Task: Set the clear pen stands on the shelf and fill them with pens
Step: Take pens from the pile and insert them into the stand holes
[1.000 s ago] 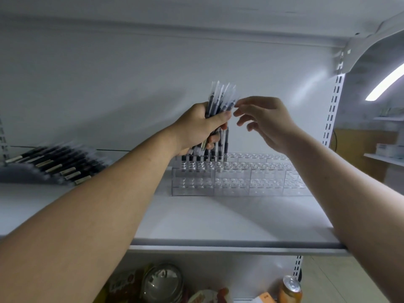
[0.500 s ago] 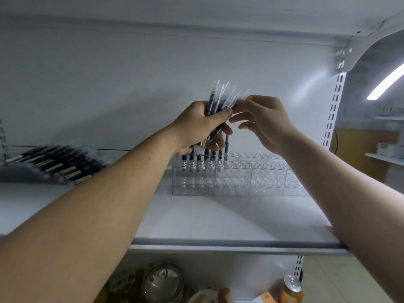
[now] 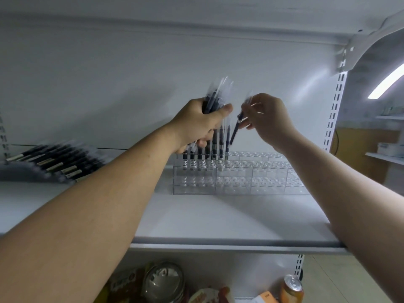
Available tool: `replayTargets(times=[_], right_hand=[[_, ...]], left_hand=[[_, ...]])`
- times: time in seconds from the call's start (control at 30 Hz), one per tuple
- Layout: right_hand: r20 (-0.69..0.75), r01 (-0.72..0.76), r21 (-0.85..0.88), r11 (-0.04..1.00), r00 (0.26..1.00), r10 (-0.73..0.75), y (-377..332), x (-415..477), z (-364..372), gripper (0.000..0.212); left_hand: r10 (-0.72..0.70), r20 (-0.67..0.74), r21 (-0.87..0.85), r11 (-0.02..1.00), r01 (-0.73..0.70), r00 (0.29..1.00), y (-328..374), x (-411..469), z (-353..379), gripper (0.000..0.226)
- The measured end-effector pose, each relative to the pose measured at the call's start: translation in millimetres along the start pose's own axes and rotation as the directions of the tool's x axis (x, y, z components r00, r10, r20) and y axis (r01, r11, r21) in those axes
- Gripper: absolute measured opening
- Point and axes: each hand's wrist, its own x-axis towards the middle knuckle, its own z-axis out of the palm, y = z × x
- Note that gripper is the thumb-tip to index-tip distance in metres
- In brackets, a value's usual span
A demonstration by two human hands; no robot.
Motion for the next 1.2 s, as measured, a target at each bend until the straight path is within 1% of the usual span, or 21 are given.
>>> replayTargets(times=[0.1,0.23,0.37,0.5,0.57,0.73,0.9,1.03,1.1,1.2], right_hand=[[0.047,0.004,-0.046,0.999,0.999,-0.001,-1.5,-2.1,1.8,0.011],[0.099,0.019,-0.085,0.996,0.995,-0.01,-3.2,-4.7,4.3,0.01],[0.147,0.04,-0.148,0.988,0.989,-0.018,-4.0,-6.6,6.0,0.012],[0.278,0.069,-0.22,0.973,0.961,-0.005,-3.4,-10.2,6.3,0.014],[0.311,0.071,-0.232,0.97,0.95,0.005,-2.5,-10.3,6.3,0.012],[0.326,0.062,-0.224,0.973,0.945,0.014,0.8,-8.9,7.9,0.008],[0.333,0.013,-0.241,0.97,0.94,0.07,2.3,-6.1,1.0,0.016],[0.329,-0.04,-0.206,0.978,0.938,0.108,2.1,-6.0,-1.6,0.018],[0.334,-0.008,-0.221,0.975,0.939,0.083,0.2,-6.9,-0.9,0.016],[0.365,0.108,-0.259,0.96,0.931,-0.006,-3.9,-9.2,3.5,0.01]], left_hand=[[-0.033,-0.021,-0.051,0.998,0.031,0.999,0.5,0.4,-1.5,0.03],[-0.058,-0.007,-0.144,0.988,0.057,0.998,0.2,3.1,-4.6,0.026],[-0.019,-0.019,-0.088,0.996,0.017,1.0,0.3,2.3,-0.2,0.025],[0.018,-0.036,-0.061,0.998,-0.02,0.999,0.7,1.6,0.7,0.024],[0.024,-0.033,-0.058,0.998,-0.026,0.999,0.5,1.5,0.5,0.024],[0.042,-0.012,-0.012,0.999,-0.042,0.999,0.0,1.7,2.1,0.024],[0.049,-0.001,0.019,0.999,-0.049,0.999,-1.6,2.6,2.9,0.026],[0.05,0.0,0.025,0.998,-0.05,0.999,-2.4,3.4,2.7,0.024],[0.053,0.002,0.03,0.998,-0.053,0.999,-2.7,3.4,2.8,0.023],[0.072,0.016,0.046,0.996,-0.073,0.997,-2.2,2.7,3.3,0.023]])
